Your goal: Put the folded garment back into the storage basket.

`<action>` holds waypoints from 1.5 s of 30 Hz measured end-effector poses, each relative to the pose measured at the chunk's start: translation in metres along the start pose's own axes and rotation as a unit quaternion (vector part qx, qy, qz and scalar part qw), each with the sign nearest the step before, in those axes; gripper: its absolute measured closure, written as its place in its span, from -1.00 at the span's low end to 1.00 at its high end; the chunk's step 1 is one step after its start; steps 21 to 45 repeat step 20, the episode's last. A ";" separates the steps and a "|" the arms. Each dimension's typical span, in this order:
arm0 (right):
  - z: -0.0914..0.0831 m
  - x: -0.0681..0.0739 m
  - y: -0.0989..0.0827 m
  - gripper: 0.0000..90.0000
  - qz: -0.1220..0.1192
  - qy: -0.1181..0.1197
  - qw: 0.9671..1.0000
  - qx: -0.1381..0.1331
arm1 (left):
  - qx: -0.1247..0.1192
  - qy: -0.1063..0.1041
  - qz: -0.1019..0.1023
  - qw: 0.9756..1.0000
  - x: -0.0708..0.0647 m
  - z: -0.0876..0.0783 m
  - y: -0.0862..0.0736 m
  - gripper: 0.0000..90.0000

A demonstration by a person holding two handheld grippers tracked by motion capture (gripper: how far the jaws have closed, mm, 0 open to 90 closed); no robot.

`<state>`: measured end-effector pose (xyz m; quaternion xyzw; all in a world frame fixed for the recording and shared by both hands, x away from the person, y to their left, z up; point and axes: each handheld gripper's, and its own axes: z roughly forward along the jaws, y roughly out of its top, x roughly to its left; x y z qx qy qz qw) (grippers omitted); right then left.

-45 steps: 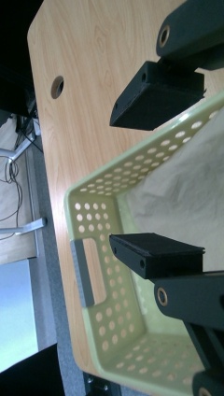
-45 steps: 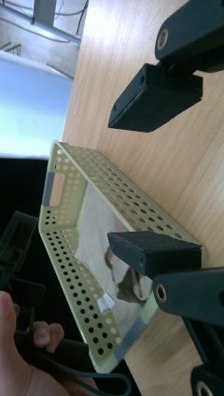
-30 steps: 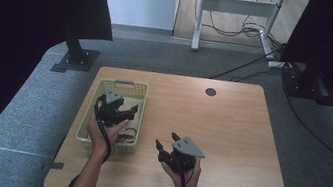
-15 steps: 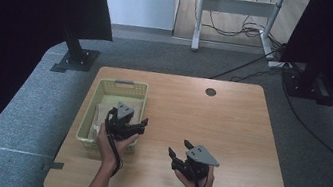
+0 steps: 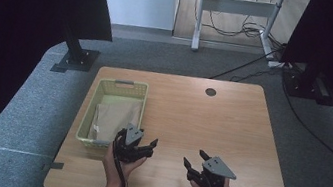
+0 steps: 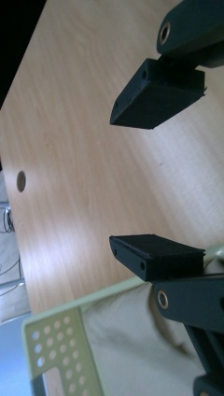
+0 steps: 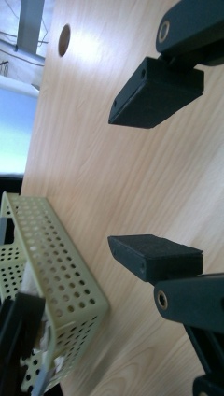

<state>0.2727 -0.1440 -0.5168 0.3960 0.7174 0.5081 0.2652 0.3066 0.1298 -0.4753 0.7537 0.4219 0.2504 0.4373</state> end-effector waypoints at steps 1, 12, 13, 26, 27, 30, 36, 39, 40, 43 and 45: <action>-0.002 -0.002 -0.003 -0.22 0.001 0.000 1.000 0.000 | 0.000 0.000 0.000 1.000 0.000 0.000 0.000 -0.21; -0.014 -0.017 -0.029 -0.25 0.021 -0.019 0.999 0.018 | 0.016 -0.026 -0.013 0.999 -0.011 -0.002 -0.032 -0.23; -0.014 -0.017 -0.030 -0.25 0.020 -0.020 0.999 0.019 | 0.017 -0.027 -0.014 0.999 -0.011 -0.001 -0.033 -0.23; -0.014 -0.018 -0.031 -0.26 0.017 -0.022 0.999 0.018 | 0.018 -0.033 -0.017 0.999 -0.011 0.000 -0.034 -0.24; -0.014 -0.018 -0.031 -0.26 0.017 -0.022 0.999 0.018 | 0.018 -0.033 -0.017 0.999 -0.011 0.000 -0.034 -0.24; -0.014 -0.018 -0.031 -0.26 0.017 -0.022 0.999 0.018 | 0.018 -0.033 -0.017 0.999 -0.011 0.000 -0.034 -0.24; -0.014 -0.018 -0.031 -0.26 0.017 -0.022 0.999 0.018 | 0.018 -0.033 -0.017 0.999 -0.011 0.000 -0.034 -0.24; -0.014 -0.018 -0.031 -0.26 0.017 -0.022 0.999 0.018 | 0.018 -0.033 -0.017 0.999 -0.011 0.000 -0.034 -0.24; -0.014 -0.018 -0.031 -0.26 0.017 -0.022 0.999 0.018 | 0.018 -0.033 -0.017 0.999 -0.011 0.000 -0.034 -0.24; -0.014 -0.018 -0.031 -0.26 0.017 -0.022 0.999 0.018 | 0.018 -0.033 -0.017 0.999 -0.011 0.000 -0.034 -0.24; -0.014 -0.018 -0.031 -0.26 0.017 -0.022 0.999 0.018 | 0.018 -0.033 -0.017 0.999 -0.011 0.000 -0.034 -0.24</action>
